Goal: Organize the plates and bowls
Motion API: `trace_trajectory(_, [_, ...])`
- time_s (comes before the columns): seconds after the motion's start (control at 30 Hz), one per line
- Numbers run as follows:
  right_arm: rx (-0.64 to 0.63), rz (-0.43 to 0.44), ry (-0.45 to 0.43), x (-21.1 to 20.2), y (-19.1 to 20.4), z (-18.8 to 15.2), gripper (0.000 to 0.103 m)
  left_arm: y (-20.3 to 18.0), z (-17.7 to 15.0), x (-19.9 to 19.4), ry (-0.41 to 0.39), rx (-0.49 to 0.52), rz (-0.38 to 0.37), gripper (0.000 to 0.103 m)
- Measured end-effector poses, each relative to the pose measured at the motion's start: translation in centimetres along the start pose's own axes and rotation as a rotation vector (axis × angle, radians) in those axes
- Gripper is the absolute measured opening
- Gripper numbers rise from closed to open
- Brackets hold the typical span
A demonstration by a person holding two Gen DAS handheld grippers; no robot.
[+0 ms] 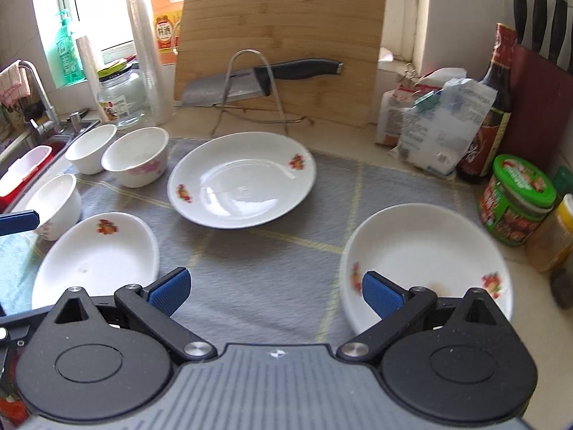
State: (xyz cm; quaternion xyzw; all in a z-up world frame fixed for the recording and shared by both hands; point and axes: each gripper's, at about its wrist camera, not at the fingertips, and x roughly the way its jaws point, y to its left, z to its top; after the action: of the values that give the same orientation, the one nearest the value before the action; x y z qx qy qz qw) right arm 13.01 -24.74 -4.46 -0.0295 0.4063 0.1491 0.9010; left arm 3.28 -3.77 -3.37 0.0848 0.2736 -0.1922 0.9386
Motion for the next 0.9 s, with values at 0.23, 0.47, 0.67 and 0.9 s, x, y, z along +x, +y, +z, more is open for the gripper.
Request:
trace_trajectory(0.23, [0.001, -0.011, 0.026, 0.4, 5.0, -1.0, 0.103, 3.2, -3.4, -1.8, 0.037, -0.004, -0.026, 0.102])
trace_trajectory(0.47, [0.017, -0.009, 0.055, 1.7, 8.7, -1.3, 0.103, 5.9, -6.6, -3.4, 0.077, -0.014, -0.062, 0.102])
trace_trajectory(0.67, [0.014, 0.000, 0.063, 2.2, 11.5, -1.1, 0.103, 7.5, -8.6, -3.8, 0.105, 0.004, -0.096, 0.102])
trace_trajectory(0.9, [0.008, -0.013, 0.076, 1.9, 13.0, -1.5, 0.103, 7.9, -9.2, -2.7, 0.119, 0.029, -0.146, 0.102])
